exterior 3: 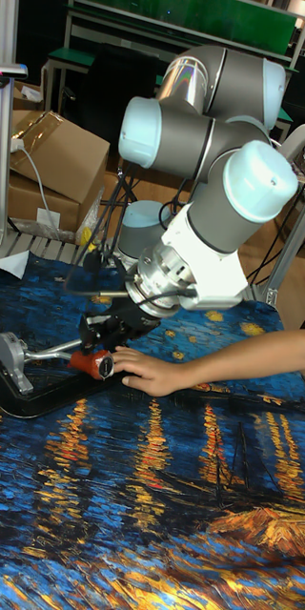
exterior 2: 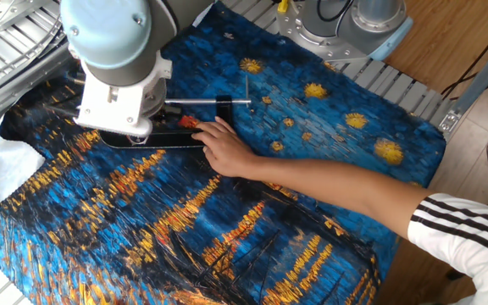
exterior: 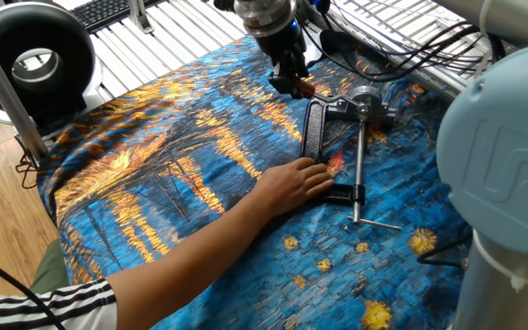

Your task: Pull up the lever

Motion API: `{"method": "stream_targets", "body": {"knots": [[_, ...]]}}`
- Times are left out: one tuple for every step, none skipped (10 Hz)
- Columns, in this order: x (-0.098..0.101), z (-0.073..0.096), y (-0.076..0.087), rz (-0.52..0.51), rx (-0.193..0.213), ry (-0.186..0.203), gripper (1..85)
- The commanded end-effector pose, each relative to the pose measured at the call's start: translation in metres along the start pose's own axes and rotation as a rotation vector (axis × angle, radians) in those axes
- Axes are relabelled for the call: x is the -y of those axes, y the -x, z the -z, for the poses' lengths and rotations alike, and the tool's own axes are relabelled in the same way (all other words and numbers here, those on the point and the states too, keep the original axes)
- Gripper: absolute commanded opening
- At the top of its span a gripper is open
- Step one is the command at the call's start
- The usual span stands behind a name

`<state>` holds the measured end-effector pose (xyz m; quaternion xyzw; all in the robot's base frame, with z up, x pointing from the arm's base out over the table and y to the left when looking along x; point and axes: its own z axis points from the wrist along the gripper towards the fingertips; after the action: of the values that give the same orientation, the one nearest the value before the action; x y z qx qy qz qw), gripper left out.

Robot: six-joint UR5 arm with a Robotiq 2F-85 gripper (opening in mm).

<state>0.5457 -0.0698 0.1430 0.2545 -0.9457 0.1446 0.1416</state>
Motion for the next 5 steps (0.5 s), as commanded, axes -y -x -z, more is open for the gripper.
{"method": "stream_targets", "body": {"knots": [[-0.005, 0.004, -0.012, -0.055, 0.003, -0.005, 33.3], [-0.005, 0.006, -0.015, -0.061, -0.002, -0.014, 31.7], [-0.006, 0.006, -0.019, -0.069, -0.001, -0.016, 29.7], [-0.006, 0.007, -0.025, -0.079, -0.009, -0.023, 27.0], [-0.004, 0.008, -0.029, -0.103, -0.016, -0.040, 7.0]]}}
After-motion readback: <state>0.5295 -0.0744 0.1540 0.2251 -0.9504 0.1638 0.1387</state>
